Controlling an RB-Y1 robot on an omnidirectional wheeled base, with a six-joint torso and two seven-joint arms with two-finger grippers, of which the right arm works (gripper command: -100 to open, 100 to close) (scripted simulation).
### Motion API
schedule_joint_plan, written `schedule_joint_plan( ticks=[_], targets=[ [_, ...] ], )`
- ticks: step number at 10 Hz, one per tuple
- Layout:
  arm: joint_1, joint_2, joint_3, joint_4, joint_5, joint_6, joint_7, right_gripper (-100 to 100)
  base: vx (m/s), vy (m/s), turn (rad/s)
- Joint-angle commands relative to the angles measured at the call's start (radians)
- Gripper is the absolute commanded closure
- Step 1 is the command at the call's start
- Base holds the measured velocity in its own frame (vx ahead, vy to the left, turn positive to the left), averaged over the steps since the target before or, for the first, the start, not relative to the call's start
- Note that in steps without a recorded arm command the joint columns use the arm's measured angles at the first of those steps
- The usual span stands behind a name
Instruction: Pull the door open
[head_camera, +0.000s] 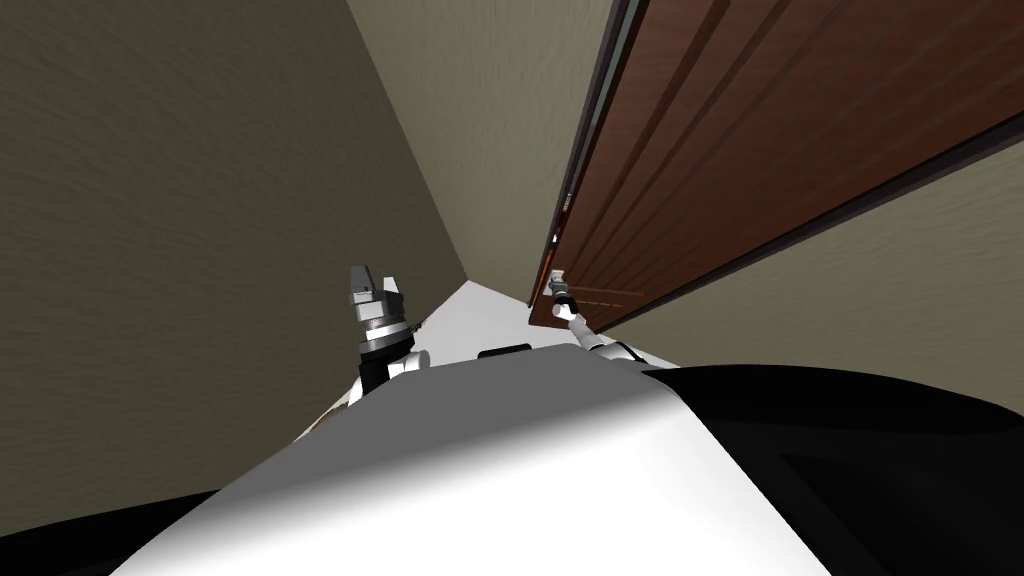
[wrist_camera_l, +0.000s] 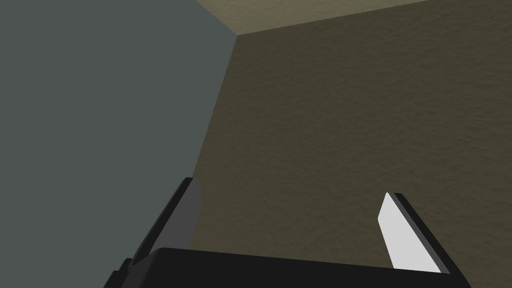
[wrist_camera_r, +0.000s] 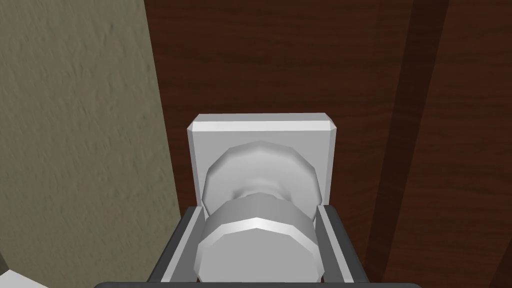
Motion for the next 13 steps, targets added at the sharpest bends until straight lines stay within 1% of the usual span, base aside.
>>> schedule_joint_plan(
  ticks=[1,2,3,4,9,13],
  targets=[
    [0.004,-0.011,0.024,-0.007,0.002,-0.003,-0.027,100,-0.234,-0.075,0.142],
    [0.007,-0.017,0.033,-0.011,0.003,-0.002,-0.037,100,-0.216,-0.065,0.114],
    [0.011,-0.013,0.022,-0.015,0.001,0.004,-0.022,100,-0.096,-0.025,0.035],
    [0.018,-0.021,0.041,-0.022,0.003,0.005,-0.038,100,-0.143,-0.048,0.085],
    [0.034,-0.056,0.095,-0.051,0.01,-0.003,-0.085,100,-0.205,-0.052,0.105],
    [0.046,-0.083,0.137,-0.074,0.014,-0.009,-0.121,100,-0.212,-0.08,0.103]
  ],
)
